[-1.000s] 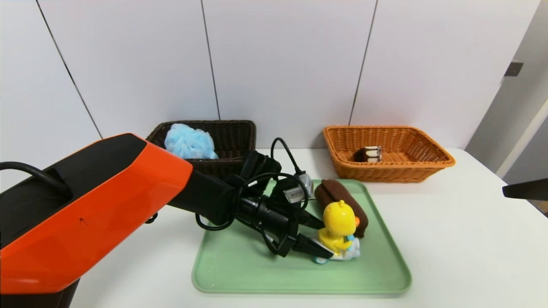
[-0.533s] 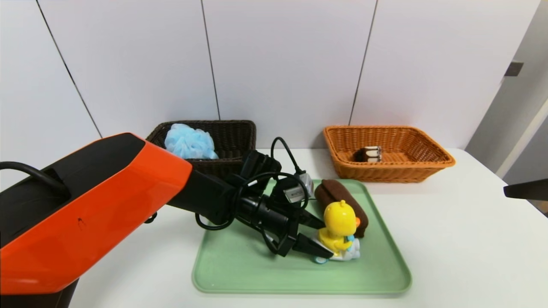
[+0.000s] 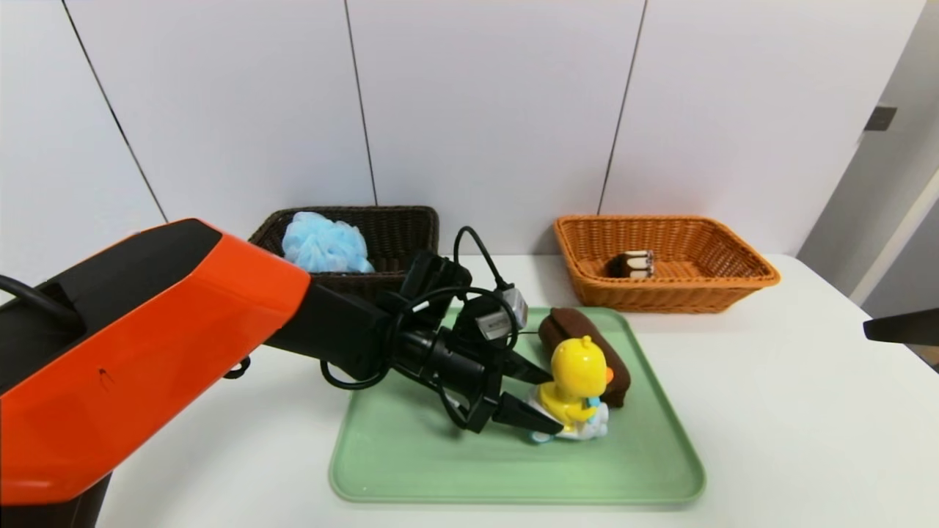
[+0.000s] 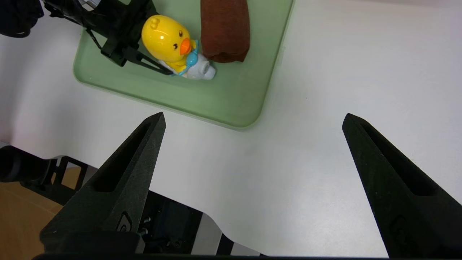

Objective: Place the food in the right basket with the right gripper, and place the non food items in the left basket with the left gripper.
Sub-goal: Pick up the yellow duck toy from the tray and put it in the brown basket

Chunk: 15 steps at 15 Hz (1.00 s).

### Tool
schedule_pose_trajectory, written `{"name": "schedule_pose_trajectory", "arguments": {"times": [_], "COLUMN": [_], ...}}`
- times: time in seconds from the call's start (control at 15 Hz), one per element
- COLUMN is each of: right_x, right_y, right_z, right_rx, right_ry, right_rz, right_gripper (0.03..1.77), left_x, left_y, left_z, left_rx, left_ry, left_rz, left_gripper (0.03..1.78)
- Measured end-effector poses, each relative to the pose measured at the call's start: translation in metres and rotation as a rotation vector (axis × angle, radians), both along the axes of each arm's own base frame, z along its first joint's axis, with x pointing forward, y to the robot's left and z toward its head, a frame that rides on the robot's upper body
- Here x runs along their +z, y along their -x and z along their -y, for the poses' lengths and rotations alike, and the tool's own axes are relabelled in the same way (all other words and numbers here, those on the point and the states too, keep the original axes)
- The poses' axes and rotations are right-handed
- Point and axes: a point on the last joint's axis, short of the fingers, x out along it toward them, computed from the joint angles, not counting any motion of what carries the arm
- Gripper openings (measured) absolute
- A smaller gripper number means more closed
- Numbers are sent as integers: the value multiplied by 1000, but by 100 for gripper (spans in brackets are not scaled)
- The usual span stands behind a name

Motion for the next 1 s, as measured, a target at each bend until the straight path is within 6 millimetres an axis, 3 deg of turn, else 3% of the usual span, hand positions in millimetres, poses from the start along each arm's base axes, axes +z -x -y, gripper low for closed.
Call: {"name": "schedule_pose_trajectory", "arguments": {"times": [0.53, 1.0], "right_x": [0, 0], "right_y": [0, 0], "right_z": [0, 0], "right_rx": [0, 1], "right_ry": [0, -1], "right_rz": [-1, -1], "right_gripper": [169, 169], "left_x": [9, 49], "left_y": [-1, -5], "left_z": [-9, -54], "left_rx": [20, 127], "left_ry": [9, 46], "left_rz": [12, 61], "left_gripper": [86, 86]}}
